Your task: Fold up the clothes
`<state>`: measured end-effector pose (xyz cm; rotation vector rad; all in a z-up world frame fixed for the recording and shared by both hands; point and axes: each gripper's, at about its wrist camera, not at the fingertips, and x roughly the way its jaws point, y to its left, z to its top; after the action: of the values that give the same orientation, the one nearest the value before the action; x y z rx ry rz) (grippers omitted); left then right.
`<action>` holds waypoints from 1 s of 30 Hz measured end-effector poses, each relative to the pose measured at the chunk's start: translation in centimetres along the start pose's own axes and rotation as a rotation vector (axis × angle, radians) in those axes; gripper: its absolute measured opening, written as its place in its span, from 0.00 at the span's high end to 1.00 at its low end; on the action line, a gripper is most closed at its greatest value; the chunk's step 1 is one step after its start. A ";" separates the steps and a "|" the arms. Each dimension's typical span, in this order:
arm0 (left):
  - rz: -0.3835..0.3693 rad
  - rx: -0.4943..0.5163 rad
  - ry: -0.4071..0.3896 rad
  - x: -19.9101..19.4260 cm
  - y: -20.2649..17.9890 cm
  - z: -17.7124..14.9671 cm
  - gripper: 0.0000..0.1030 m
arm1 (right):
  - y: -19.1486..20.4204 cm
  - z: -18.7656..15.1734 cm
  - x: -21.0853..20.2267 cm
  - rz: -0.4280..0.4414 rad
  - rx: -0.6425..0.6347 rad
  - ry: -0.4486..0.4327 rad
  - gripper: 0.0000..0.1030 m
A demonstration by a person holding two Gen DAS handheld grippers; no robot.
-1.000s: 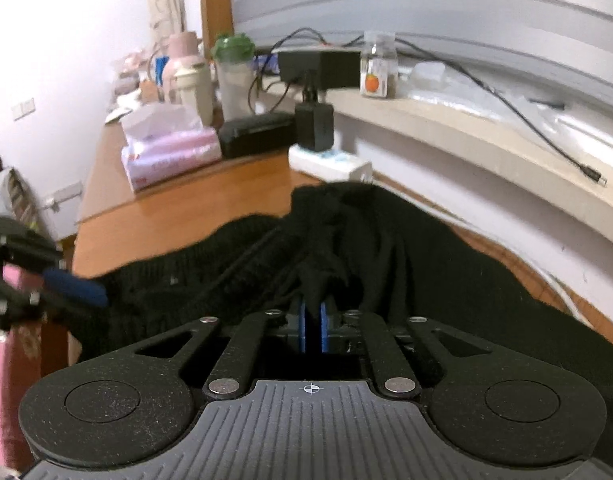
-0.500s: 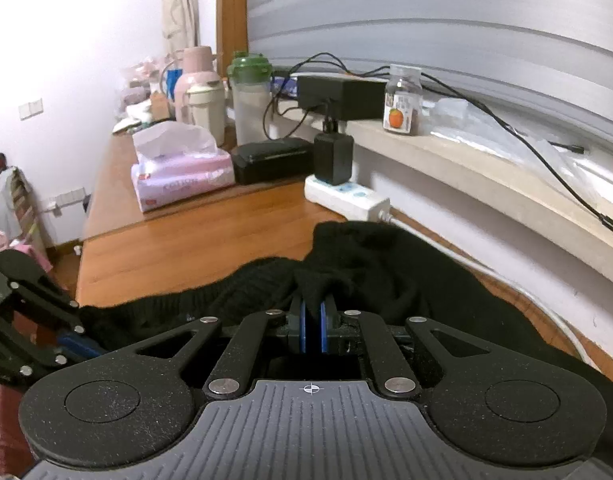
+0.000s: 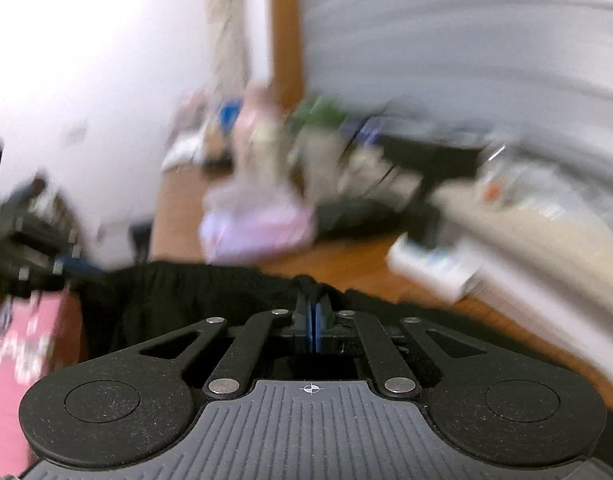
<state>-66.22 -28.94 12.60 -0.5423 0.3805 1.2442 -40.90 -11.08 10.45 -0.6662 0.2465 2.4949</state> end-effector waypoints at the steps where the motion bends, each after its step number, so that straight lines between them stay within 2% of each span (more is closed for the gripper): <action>1: 0.010 -0.015 0.047 0.7 0.6 -0.9 0.90 | 0.5 -0.4 0.9 0.007 -0.008 0.035 0.96; 3: 0.012 -0.038 0.119 2.0 1.2 -2.7 0.88 | 0.6 -1.3 1.7 0.001 -0.012 0.079 0.79; 4: 0.020 -0.046 0.133 2.4 1.4 -3.2 0.86 | -0.2 -1.7 1.1 -0.003 0.004 0.081 0.74; 5: 0.027 -0.051 0.134 2.5 1.7 -3.4 0.85 | -1.1 -2.0 0.5 -0.009 0.020 0.082 0.65; 6: 0.032 -0.056 0.120 2.3 1.8 -3.2 0.84 | -2.1 -2.1 -0.6 -0.021 0.039 0.073 0.62; 9: 0.047 -0.064 0.069 1.5 1.9 -1.9 0.74 | -5.9 -2.6 -4.5 -0.070 0.068 0.050 0.57; 11: 0.059 -0.055 0.046 1.4 1.5 -0.7 0.67 | -8.6 -3.5 -6.9 -0.133 0.075 0.058 0.54; 13: 0.071 -0.041 0.029 1.7 1.1 0.3 0.66 | -11.3 -4.7 -9.2 -0.200 0.091 0.068 0.54; 16: 0.050 -0.028 0.020 3.2 0.2 1.8 0.66 | -14.9 -7.2 -12.9 -0.299 0.133 0.086 0.54; 22: -0.019 0.002 0.050 10.4 -1.6 4.3 0.66 | -18.3 -12.2 -21.7 -0.461 0.198 0.117 0.54; 23: -0.026 0.001 0.053 11.7 -1.9 4.7 0.66 | -18.7 -13.3 -23.0 -0.485 0.212 0.131 0.51; 27: -0.001 -0.046 0.024 16.9 -2.3 6.9 0.66 | -20.7 -18.3 -25.0 -0.573 0.281 0.172 0.48; 30: 0.008 -0.055 0.038 20.4 -2.2 8.5 0.66 | -21.6 -21.7 -25.4 -0.623 0.320 0.176 0.48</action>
<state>-58.44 -8.52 8.63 -0.6125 0.3813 1.2569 -1.69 -11.13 3.91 -0.6972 0.4191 1.7595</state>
